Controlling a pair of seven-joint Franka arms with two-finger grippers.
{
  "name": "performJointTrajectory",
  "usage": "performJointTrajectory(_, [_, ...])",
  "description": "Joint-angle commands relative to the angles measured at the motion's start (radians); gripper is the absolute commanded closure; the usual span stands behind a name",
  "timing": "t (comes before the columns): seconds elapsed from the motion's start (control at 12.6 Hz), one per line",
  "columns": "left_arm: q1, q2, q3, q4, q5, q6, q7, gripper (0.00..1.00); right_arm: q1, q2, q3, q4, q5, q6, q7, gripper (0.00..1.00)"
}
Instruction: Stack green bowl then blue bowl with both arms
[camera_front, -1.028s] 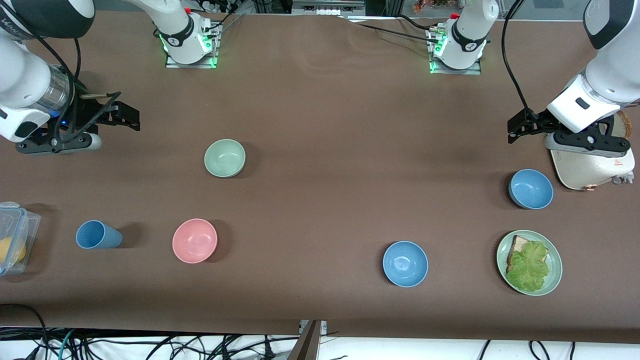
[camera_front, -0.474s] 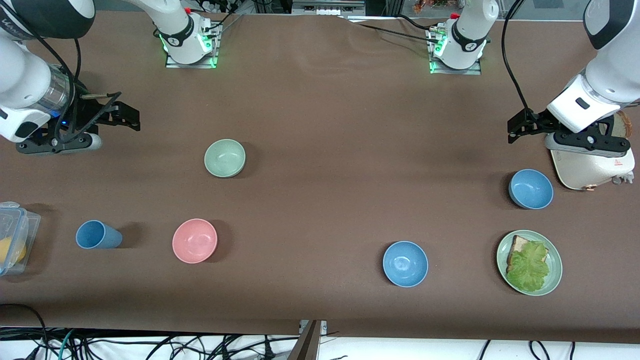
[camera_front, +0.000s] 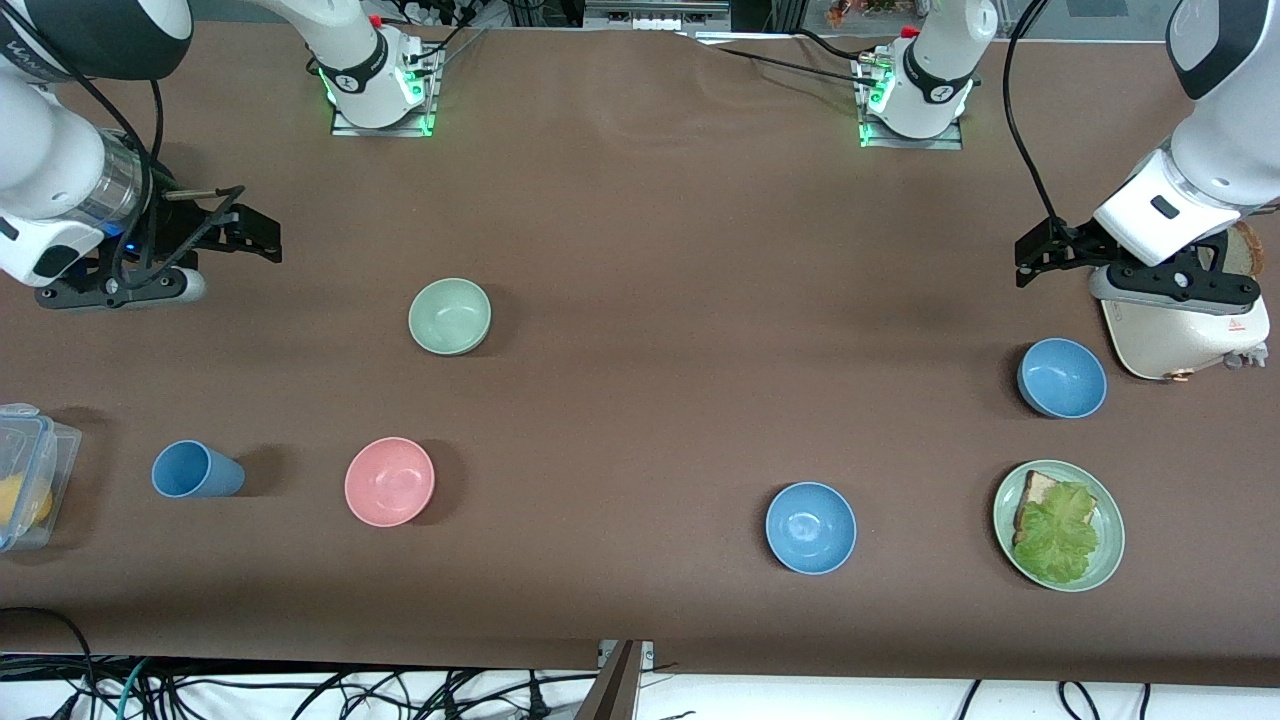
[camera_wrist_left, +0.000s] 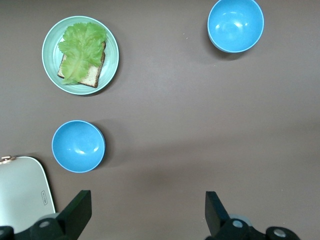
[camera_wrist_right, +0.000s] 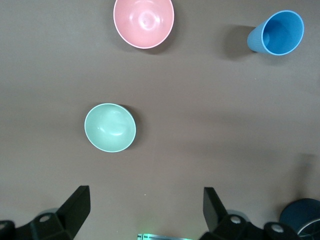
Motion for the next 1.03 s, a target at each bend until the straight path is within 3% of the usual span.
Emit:
performJointTrajectory(0.0, [0.006, -0.003, -0.005, -0.002, 0.004, 0.006, 0.005, 0.0, 0.006, -0.006, -0.001, -0.002, -0.013, -0.008, 0.008, 0.0])
performJointTrajectory(0.95, [0.006, -0.003, -0.005, -0.002, 0.005, 0.003, 0.003, 0.0, 0.015, 0.0, 0.007, -0.019, -0.012, 0.01, 0.036, 0.0])
